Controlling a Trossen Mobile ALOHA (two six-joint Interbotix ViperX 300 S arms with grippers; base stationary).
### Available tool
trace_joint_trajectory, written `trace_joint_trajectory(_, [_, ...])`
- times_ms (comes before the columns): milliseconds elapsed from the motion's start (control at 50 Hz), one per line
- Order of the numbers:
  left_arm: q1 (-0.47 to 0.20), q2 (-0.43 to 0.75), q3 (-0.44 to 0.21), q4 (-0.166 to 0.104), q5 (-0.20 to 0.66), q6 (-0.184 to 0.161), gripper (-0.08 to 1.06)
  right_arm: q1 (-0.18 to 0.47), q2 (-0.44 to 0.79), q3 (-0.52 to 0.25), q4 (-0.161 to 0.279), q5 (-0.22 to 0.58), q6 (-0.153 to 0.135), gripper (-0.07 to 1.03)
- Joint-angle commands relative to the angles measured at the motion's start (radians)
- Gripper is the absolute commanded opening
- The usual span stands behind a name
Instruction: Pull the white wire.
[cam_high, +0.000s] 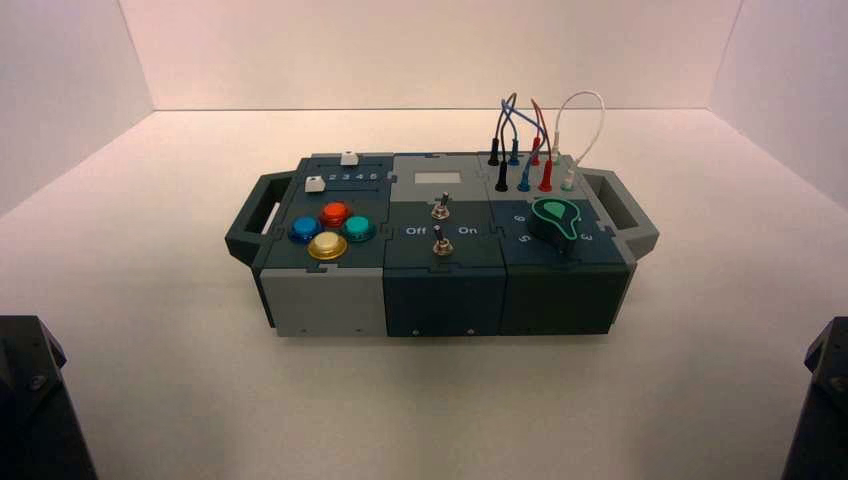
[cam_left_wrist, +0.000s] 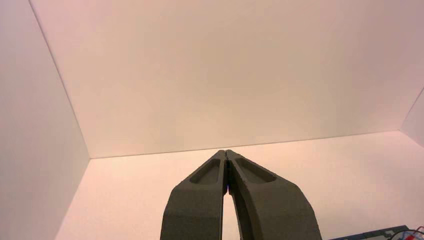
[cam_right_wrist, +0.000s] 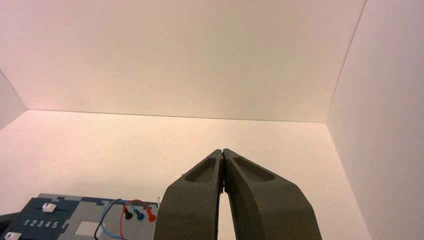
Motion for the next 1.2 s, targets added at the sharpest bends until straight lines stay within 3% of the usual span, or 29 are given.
trace_joint_trajectory(20, [-0.003,0.009,-0.020,0.003,-0.006,0.002,-0.03,0.000,0.005,-0.028,0.003,-0.005,-0.002,-0.02])
trace_joint_trajectory(480, [-0.037,0.026,-0.028,0.003,0.029,0.002,-0.03,0.006,0.011,-0.028,0.003,0.029,-0.002,-0.02])
trace_joint_trajectory(800, [-0.244,0.143,-0.064,0.005,0.146,0.040,-0.03,0.006,0.037,-0.038,0.023,0.091,-0.002,-0.02])
trace_joint_trajectory(1000, [-0.371,0.236,-0.078,0.005,0.183,0.040,-0.03,0.008,0.097,-0.046,0.029,0.124,-0.002,-0.02])
trace_joint_trajectory(1200, [-0.456,0.285,-0.080,0.000,0.193,0.037,-0.03,0.006,0.172,-0.064,0.046,0.167,-0.003,0.02])
